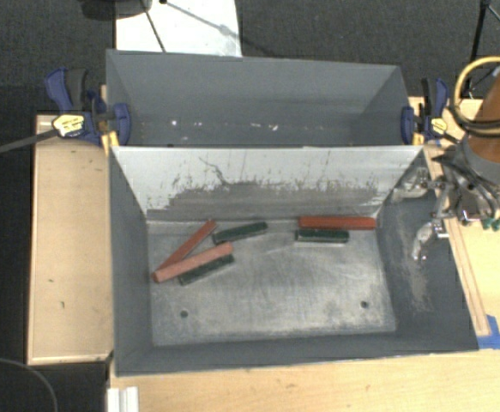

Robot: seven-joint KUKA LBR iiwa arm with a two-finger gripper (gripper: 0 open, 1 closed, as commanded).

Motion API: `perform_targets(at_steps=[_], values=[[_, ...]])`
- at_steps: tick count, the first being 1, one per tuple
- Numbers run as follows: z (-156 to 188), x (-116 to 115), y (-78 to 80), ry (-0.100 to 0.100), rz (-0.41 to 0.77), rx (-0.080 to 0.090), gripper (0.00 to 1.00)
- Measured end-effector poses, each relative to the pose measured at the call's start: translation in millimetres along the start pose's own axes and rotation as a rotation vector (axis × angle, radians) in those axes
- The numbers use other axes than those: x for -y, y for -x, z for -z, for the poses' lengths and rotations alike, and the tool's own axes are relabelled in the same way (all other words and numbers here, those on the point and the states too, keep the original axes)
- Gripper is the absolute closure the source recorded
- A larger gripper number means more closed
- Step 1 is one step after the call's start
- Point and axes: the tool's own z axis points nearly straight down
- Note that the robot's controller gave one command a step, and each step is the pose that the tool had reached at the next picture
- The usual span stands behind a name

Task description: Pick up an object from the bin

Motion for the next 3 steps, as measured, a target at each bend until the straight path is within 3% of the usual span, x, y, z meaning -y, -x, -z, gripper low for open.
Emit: perform_targets(at_steps=[1, 2, 3], values=[[0.0, 0.0, 0.0, 0.0, 0.001, 0.0, 0.0], [-62.5, -48.7, 18.2, 0.0, -0.022, 0.006, 0.0], [-95.2, -67.3, 18.1, 0.006, -0.018, -0.006, 0.0]])
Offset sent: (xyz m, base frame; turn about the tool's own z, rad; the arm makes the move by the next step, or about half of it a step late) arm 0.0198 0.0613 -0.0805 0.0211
